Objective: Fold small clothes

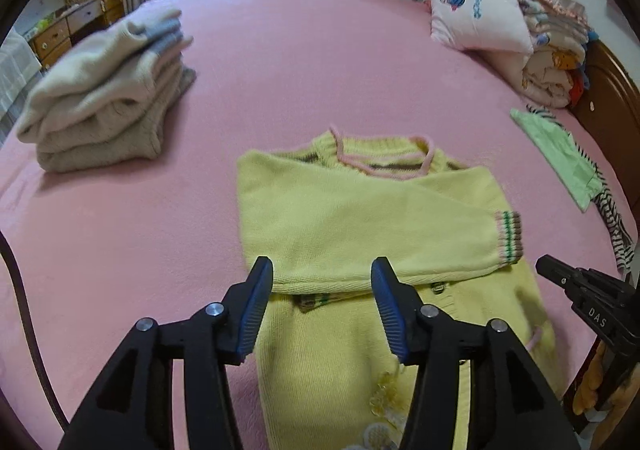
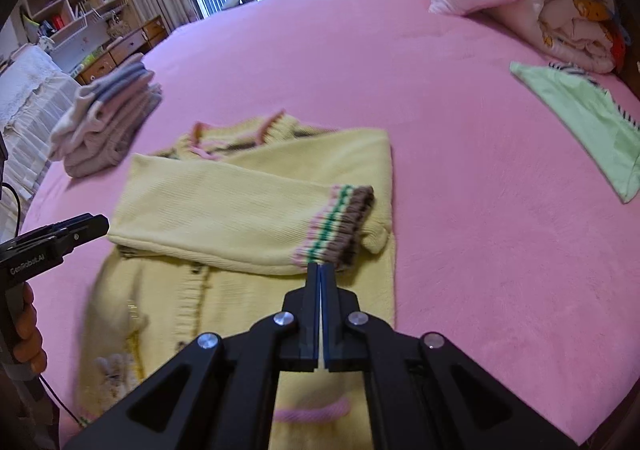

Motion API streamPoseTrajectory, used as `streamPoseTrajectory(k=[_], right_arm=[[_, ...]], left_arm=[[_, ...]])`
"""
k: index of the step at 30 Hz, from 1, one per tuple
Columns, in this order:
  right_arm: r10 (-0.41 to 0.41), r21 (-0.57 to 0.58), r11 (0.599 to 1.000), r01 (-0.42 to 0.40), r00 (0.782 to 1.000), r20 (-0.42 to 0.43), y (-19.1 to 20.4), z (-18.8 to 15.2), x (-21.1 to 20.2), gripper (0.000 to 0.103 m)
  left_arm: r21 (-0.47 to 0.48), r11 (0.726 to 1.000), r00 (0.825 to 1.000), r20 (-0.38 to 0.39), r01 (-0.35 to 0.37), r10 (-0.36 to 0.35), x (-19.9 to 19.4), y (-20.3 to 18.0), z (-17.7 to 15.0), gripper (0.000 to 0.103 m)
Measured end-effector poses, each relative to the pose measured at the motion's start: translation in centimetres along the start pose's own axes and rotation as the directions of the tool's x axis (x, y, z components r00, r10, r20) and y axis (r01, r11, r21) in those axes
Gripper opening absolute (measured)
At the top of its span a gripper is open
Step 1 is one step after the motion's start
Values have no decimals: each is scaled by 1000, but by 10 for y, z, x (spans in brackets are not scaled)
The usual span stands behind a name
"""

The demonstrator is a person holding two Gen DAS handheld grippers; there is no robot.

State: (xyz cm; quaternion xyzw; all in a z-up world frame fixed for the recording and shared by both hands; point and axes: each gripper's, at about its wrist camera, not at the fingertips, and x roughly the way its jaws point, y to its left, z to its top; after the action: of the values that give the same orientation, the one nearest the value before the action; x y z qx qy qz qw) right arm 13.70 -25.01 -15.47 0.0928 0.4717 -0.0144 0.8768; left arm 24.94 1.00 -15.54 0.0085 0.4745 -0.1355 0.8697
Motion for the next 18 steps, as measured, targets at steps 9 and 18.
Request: streamPoseTrajectory(k=[9,18], right_arm=[[23,-3,1000,-22,994,106,23,-7,-72,3],[23,-32,999,-18,982,185,36,-28,-128,19]], left_arm=[[-16,1000,989,150,-4,6,-85,-6,-7,61],[-14,999,994,99,50,-48,-136,-24,-37,72]])
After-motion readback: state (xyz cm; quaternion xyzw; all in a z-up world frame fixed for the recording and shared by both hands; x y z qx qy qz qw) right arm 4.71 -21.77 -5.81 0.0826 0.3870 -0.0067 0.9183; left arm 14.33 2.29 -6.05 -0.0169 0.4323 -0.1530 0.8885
